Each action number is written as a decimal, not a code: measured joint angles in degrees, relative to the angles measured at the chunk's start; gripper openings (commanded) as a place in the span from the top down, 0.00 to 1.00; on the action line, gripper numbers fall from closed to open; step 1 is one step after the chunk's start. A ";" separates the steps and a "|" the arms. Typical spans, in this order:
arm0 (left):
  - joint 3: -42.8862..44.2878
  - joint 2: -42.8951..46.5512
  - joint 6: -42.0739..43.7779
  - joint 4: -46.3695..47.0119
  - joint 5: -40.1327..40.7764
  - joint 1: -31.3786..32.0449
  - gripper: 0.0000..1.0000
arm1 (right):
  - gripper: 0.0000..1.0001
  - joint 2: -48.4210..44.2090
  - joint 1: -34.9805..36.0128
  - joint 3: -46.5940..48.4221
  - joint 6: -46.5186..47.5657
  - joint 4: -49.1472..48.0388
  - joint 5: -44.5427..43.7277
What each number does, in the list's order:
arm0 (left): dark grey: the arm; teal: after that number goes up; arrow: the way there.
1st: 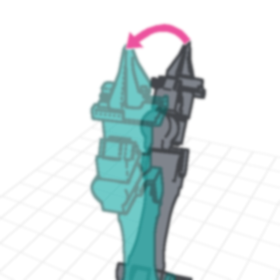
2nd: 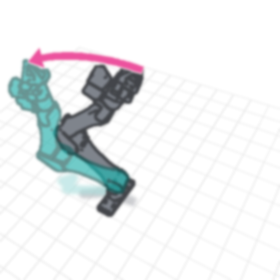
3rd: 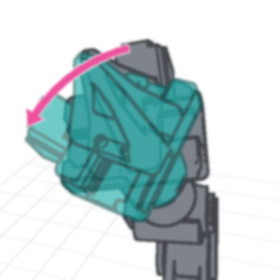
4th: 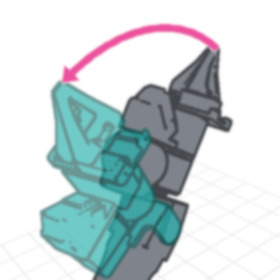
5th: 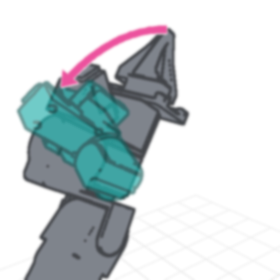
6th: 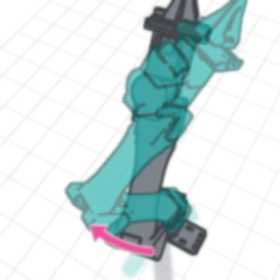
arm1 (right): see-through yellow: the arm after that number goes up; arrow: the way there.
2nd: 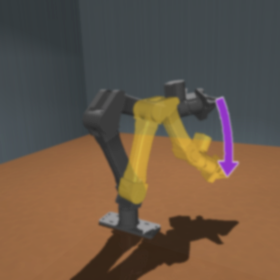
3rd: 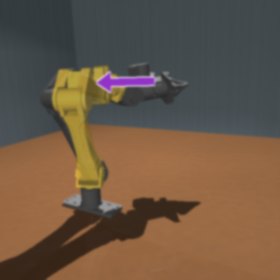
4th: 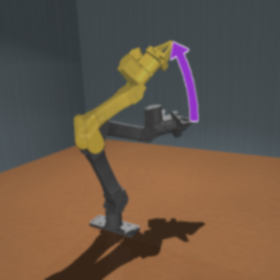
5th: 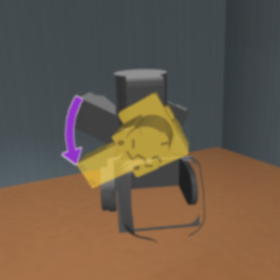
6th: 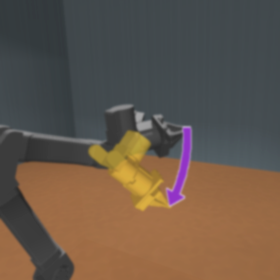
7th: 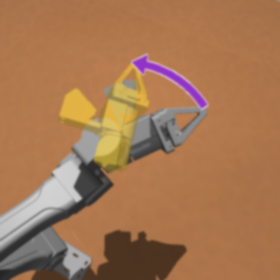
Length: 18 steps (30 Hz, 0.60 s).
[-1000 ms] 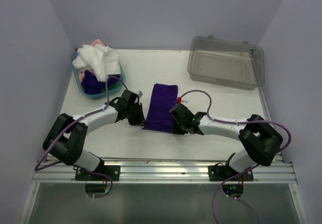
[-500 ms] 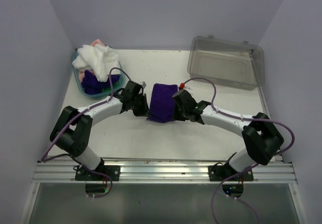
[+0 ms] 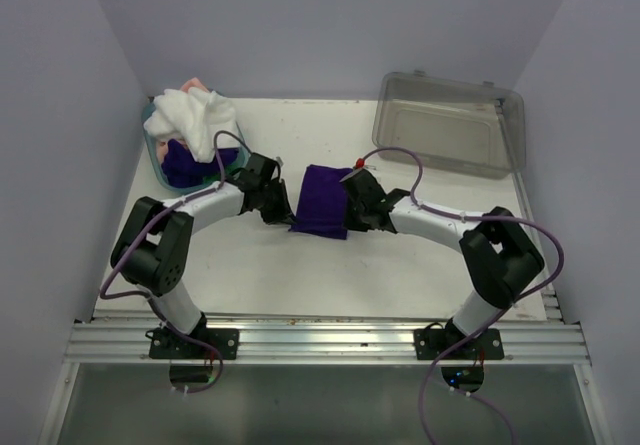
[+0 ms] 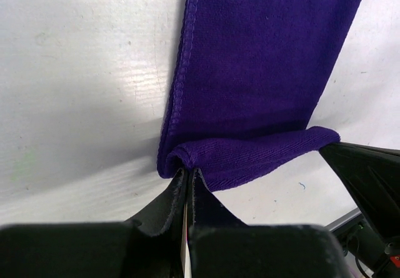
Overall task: Roll the towels
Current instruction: Roll the towel
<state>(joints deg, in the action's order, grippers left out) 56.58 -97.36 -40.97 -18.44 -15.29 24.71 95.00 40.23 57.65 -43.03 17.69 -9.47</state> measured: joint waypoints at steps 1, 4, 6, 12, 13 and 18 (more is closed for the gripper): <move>0.24 -0.28 0.00 0.02 -0.04 -0.20 1.00 | 1.00 0.28 -0.13 0.20 0.04 0.00 0.00; 1.01 -1.51 0.02 0.09 -0.13 -0.46 1.00 | 1.00 0.98 -0.52 0.79 0.22 0.02 -0.02; 1.70 -2.62 0.04 0.11 -0.13 -0.50 1.00 | 1.00 1.55 -0.72 1.27 0.28 0.07 -0.04; 3.39 -4.96 0.07 -0.11 -0.04 -0.70 0.89 | 1.00 3.32 -0.94 1.64 0.66 0.07 0.00; 3.69 -5.16 0.24 -0.15 -0.04 -0.70 0.78 | 1.00 3.72 -0.94 1.66 0.70 0.07 0.02; 4.72 -5.60 0.22 -0.35 0.09 -0.81 0.57 | 0.71 4.52 -0.94 1.92 1.38 0.33 0.02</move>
<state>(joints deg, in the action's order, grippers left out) 61.30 -102.96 -40.75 -18.79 -15.20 23.90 99.53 39.29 59.57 -41.65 18.02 -9.45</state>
